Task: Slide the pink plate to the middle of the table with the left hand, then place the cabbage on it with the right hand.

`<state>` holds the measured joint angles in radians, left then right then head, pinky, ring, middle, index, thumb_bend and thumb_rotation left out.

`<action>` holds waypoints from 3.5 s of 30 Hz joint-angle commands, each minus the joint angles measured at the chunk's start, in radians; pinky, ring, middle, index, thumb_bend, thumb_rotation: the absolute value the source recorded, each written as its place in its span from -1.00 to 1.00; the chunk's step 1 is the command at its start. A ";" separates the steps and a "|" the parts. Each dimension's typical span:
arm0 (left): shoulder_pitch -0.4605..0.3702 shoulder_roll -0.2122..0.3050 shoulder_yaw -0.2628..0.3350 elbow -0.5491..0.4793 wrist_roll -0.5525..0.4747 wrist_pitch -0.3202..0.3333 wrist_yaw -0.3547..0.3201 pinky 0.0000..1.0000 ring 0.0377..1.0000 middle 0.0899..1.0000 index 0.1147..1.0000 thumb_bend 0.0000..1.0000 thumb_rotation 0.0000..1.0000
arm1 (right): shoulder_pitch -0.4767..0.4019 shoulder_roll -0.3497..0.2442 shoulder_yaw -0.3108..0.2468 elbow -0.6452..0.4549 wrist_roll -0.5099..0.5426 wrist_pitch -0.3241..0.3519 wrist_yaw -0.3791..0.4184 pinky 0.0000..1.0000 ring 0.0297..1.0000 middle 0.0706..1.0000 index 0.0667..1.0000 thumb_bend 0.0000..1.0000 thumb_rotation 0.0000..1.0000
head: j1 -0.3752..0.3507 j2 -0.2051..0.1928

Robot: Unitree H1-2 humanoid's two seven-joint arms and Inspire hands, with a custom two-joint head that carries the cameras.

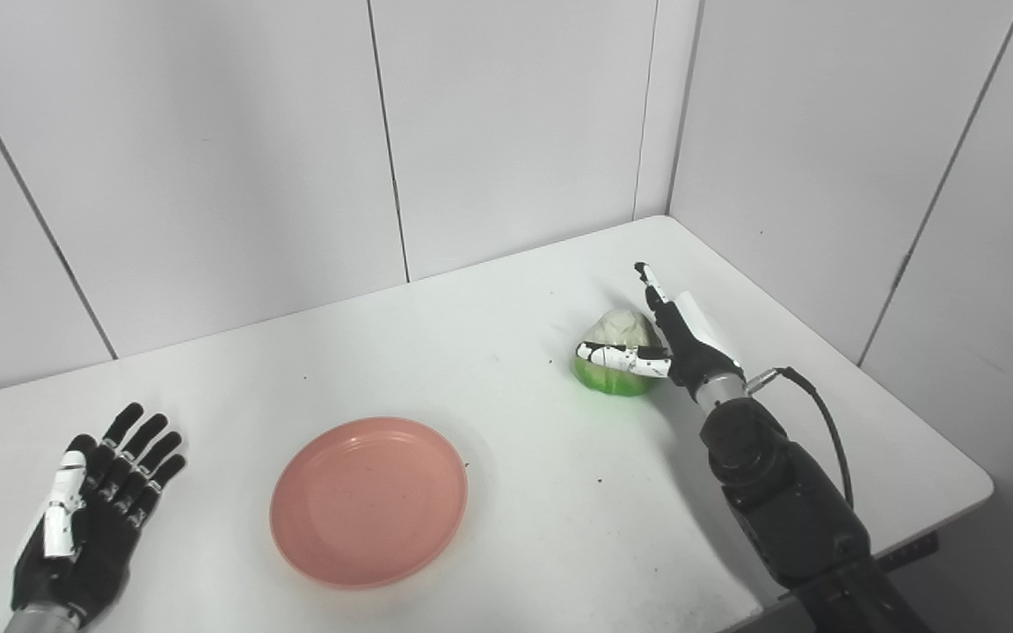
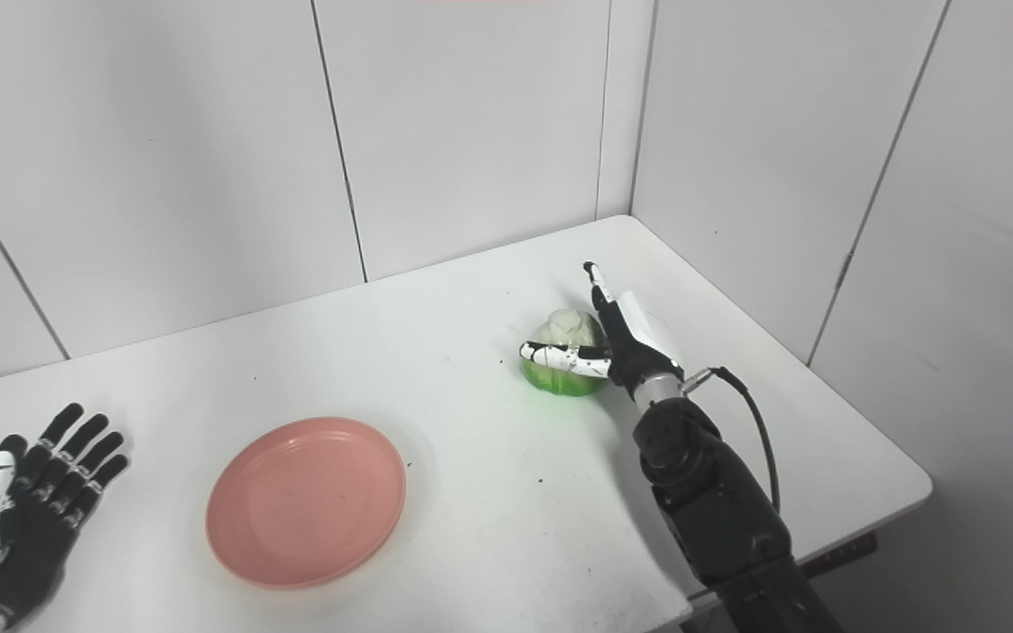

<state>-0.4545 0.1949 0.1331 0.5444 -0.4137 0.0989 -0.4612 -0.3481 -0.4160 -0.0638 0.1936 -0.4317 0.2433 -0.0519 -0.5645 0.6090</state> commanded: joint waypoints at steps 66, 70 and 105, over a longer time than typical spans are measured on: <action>0.085 0.002 -0.010 -0.050 0.010 0.116 0.023 0.84 0.81 0.82 0.80 -0.20 1.00 | -0.188 -0.027 0.109 0.269 0.129 -0.102 0.027 -0.26 -0.17 -0.16 -0.06 0.06 -1.00 | 0.061 0.059; 0.085 0.003 -0.017 -0.049 0.016 0.106 0.018 0.84 0.82 0.83 0.82 -0.20 1.00 | -0.185 -0.027 0.103 0.240 0.129 -0.084 0.021 -0.23 -0.16 -0.15 -0.06 0.06 -1.00 | 0.069 0.059; 0.137 -0.100 -0.095 -0.214 0.068 0.165 0.167 0.86 0.82 0.84 0.81 -0.21 1.00 | -0.232 0.051 0.143 -0.168 0.111 -0.047 0.149 -0.27 -0.17 -0.16 -0.04 0.05 -1.00 | 0.333 0.067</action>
<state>-0.3531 0.1065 0.0508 0.3110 -0.3673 0.1823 -0.3219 -0.5253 -0.3618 0.0830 0.0636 -0.3205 0.1929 0.0994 -0.2316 0.6765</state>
